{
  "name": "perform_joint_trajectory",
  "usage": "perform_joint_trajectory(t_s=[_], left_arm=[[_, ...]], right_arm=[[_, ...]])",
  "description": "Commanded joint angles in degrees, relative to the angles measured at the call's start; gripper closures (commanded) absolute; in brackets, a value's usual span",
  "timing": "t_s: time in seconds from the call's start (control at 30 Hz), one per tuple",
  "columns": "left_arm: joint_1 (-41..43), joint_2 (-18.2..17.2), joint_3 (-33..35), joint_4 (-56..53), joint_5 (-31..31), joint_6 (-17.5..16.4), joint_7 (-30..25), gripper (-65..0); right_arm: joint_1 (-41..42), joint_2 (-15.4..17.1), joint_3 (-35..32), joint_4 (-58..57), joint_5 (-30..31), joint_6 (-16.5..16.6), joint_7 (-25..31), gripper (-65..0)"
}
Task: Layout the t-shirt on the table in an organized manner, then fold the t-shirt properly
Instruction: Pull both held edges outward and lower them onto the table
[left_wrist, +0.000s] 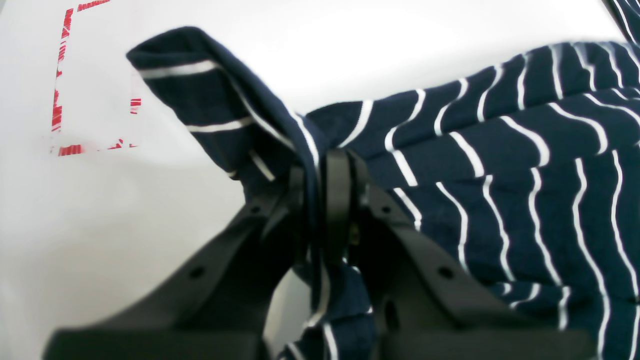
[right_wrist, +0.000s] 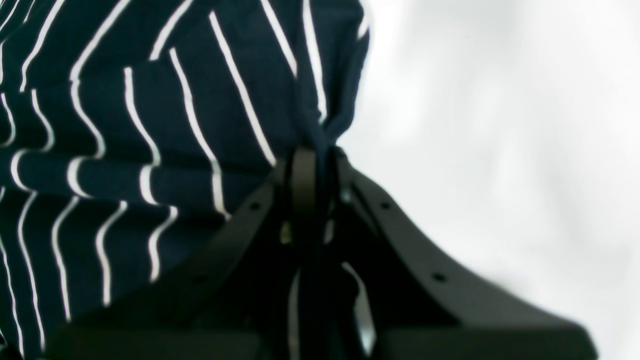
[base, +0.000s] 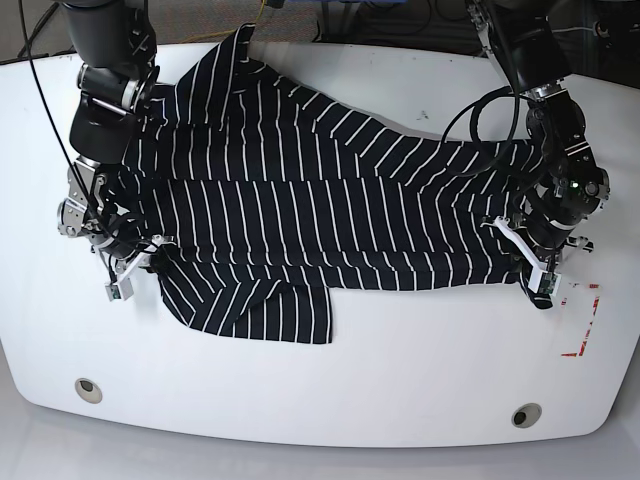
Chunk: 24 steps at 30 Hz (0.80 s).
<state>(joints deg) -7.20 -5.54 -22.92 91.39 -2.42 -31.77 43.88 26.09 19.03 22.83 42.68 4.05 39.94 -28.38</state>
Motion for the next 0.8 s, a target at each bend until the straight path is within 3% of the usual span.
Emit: perform_joint_trajectory(t_s=[0.0, 0.23, 0.77], left_arm=[[-1.2, -1.4, -0.4, 1.1, 0.3, 0.7, -1.2, -2.7], [-1.2, -4.0, -0.5, 1.0, 0.3, 0.7, -1.2, -2.9], [-1.4, -7.3, -0.4, -0.3, 0.3, 0.6, -1.1, -3.2]], right_arm=[[1.2, 2.1, 0.3, 0.8, -0.4, -0.7, 0.4, -2.9], [1.1, 3.6, 0.3, 0.8, -0.3, -0.7, 0.5, -2.9], [1.2, 3.8, 0.3, 0.8, -0.6, -0.7, 0.5, -2.9]])
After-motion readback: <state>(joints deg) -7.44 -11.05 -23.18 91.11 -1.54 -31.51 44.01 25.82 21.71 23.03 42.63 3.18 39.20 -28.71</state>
